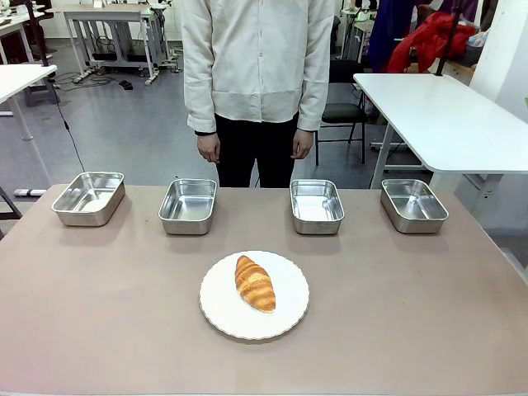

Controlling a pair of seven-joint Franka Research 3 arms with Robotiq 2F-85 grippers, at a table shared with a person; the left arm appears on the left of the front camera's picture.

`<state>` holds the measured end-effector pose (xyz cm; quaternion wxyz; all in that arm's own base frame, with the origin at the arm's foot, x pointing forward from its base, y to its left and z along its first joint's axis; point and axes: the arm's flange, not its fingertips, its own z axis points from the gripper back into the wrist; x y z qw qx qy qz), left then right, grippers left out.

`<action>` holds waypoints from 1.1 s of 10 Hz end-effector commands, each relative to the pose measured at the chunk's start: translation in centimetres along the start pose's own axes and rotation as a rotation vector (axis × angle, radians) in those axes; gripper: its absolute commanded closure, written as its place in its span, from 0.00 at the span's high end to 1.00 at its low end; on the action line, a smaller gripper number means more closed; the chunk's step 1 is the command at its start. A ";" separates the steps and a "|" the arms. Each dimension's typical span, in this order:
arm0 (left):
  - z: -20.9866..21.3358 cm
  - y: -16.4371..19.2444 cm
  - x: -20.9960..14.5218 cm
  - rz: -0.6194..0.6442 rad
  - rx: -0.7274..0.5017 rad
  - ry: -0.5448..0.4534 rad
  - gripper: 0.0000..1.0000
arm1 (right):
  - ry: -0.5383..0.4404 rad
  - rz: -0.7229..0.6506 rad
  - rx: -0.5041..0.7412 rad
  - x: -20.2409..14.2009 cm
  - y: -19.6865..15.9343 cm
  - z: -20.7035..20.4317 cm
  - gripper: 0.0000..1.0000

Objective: Place the bread in the container.
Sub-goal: Place the Butter Roll into the Airtight Container indicated by the human.

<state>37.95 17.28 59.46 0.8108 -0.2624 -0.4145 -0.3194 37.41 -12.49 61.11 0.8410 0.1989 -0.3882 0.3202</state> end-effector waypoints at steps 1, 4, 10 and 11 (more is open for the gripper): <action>-0.1 0.1 0.2 -0.015 -0.008 -0.018 1.00 | -0.021 0.020 0.010 0.1 -0.2 0.0 1.00; -0.1 0.1 0.2 -0.015 -0.008 -0.018 1.00 | -0.021 0.020 0.010 0.1 -0.2 0.0 1.00; -0.1 0.1 0.2 -0.015 -0.008 -0.018 1.00 | -0.021 0.020 0.010 0.1 -0.2 0.0 1.00; -0.1 0.1 0.2 -0.015 -0.008 -0.018 1.00 | -0.021 0.020 0.010 0.1 -0.2 0.0 1.00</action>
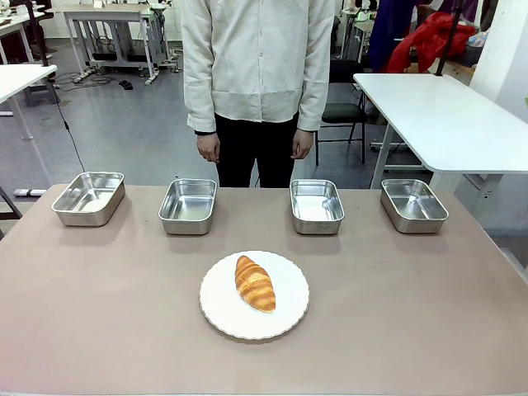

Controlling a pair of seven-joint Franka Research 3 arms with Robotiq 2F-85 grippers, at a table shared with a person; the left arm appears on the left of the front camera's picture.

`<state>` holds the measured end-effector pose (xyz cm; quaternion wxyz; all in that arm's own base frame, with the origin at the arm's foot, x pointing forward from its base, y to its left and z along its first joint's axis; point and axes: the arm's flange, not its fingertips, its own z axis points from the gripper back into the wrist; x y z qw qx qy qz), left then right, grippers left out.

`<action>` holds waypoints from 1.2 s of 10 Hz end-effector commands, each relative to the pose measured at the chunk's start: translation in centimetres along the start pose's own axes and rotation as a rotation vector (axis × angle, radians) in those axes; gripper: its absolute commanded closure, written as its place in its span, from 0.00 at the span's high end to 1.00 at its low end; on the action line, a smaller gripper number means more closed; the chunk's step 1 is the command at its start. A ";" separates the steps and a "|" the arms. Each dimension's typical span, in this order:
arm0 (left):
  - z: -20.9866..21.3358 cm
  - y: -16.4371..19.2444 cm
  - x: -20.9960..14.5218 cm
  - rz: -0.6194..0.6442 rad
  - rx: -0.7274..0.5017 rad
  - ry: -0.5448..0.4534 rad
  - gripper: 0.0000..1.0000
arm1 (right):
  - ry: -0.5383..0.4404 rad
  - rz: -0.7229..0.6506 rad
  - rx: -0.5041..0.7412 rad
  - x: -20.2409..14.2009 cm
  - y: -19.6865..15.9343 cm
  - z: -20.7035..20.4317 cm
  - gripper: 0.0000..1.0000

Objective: Place the bread in the container.
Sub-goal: Place the Butter Roll into the Airtight Container indicated by the human.

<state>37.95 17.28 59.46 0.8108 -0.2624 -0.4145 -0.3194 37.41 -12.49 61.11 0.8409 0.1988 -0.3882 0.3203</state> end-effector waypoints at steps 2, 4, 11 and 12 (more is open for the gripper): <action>-0.1 0.1 0.2 -0.015 -0.008 -0.018 1.00 | -0.021 0.019 0.010 0.1 -0.2 0.0 1.00; -0.1 0.1 0.2 -0.015 -0.008 -0.018 1.00 | -0.021 0.019 0.010 0.1 -0.2 0.0 1.00; -0.1 0.1 0.2 -0.015 -0.008 -0.018 1.00 | -0.021 0.019 0.010 0.1 -0.2 0.0 1.00; -0.1 0.1 0.2 -0.015 -0.008 -0.018 1.00 | -0.021 0.019 0.010 0.1 -0.2 0.0 1.00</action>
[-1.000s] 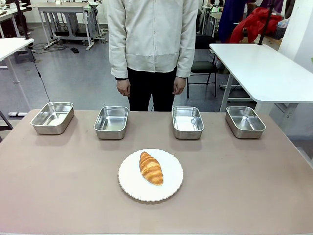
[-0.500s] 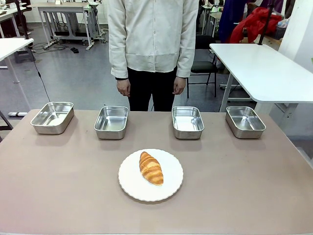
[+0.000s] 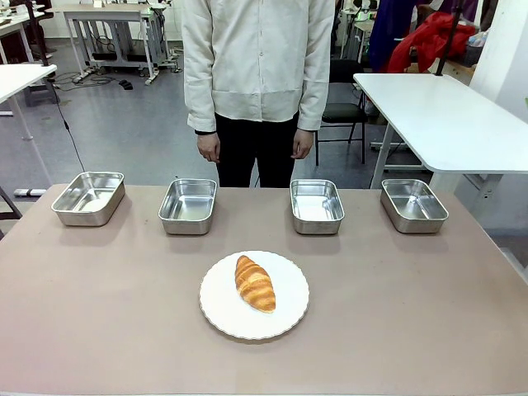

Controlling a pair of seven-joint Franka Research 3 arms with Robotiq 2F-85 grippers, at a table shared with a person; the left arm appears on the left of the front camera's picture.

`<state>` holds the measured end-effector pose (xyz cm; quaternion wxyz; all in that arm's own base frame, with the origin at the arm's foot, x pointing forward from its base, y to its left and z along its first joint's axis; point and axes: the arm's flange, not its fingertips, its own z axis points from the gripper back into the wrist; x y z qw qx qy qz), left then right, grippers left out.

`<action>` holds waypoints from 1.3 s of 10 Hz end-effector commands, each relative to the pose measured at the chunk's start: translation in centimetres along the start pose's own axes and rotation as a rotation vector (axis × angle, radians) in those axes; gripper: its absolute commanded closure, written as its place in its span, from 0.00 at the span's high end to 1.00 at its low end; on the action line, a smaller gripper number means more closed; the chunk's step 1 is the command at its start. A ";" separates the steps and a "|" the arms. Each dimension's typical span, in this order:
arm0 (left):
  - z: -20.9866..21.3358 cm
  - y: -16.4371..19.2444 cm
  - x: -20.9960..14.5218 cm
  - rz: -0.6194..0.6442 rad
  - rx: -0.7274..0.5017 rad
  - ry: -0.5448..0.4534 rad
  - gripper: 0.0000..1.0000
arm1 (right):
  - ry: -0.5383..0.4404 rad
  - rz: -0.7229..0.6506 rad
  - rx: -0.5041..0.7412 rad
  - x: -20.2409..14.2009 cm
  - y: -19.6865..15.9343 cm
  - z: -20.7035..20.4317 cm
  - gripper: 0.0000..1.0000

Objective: Place the bread in the container.
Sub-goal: Place the Butter Roll into the Airtight Container indicated by the human.

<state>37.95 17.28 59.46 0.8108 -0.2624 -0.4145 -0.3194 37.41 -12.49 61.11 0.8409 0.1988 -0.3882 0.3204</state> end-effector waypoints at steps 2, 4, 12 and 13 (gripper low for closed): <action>-0.1 0.1 0.2 -0.015 -0.008 -0.018 1.00 | -0.021 0.019 0.010 0.1 -0.2 0.0 1.00; -0.1 0.1 0.2 -0.015 -0.008 -0.018 1.00 | -0.021 0.019 0.010 0.1 -0.2 0.0 1.00; -0.1 0.1 0.2 -0.015 -0.008 -0.018 1.00 | -0.021 0.019 0.010 0.1 -0.2 0.0 1.00; -0.1 0.1 0.2 -0.015 -0.008 -0.018 1.00 | -0.021 0.019 0.010 0.1 -0.2 0.0 1.00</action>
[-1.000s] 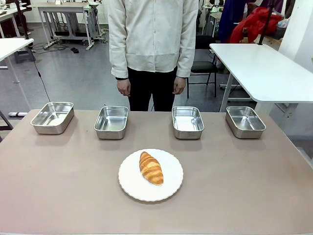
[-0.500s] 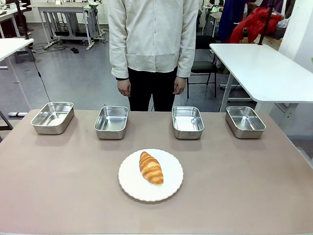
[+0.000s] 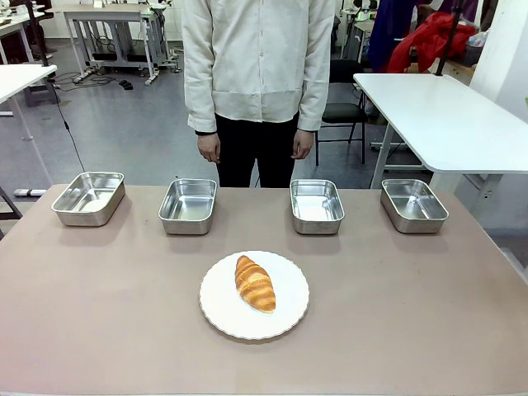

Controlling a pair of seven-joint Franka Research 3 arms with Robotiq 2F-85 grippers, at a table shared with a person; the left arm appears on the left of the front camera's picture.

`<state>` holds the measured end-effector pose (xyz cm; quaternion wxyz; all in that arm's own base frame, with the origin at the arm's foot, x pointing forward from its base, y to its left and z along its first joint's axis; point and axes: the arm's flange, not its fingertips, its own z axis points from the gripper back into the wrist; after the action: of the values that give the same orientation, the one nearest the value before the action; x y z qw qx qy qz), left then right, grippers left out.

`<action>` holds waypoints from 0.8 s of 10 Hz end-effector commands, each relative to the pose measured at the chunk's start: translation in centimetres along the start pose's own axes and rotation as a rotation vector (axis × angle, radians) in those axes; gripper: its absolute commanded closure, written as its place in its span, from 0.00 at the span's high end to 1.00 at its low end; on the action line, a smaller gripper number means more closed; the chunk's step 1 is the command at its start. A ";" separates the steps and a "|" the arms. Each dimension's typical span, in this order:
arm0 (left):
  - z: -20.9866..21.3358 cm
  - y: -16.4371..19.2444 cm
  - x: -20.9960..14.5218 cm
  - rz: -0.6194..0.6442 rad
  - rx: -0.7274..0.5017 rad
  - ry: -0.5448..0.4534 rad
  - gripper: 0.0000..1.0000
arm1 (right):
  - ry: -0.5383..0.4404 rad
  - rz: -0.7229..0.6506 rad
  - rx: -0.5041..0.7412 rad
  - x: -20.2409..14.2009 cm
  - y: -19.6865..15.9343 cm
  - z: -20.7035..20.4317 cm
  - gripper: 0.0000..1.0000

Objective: Place the bread in the container.
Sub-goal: Place the Butter Roll into the Airtight Container indicated by the human.

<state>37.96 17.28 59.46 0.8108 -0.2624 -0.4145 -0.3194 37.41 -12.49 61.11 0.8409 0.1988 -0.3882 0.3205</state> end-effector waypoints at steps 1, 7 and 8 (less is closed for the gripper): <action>-0.1 0.1 0.2 -0.015 -0.008 -0.018 1.00 | -0.021 0.019 0.010 0.1 -0.2 0.0 1.00; -0.1 0.1 0.2 -0.015 -0.008 -0.018 1.00 | -0.021 0.019 0.010 0.1 -0.2 0.0 1.00; -0.1 0.1 0.2 -0.015 -0.008 -0.018 1.00 | -0.021 0.019 0.010 0.1 -0.2 0.0 1.00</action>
<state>37.96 17.28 59.46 0.8108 -0.2624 -0.4145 -0.3194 37.41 -12.49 61.11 0.8409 0.1987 -0.3882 0.3205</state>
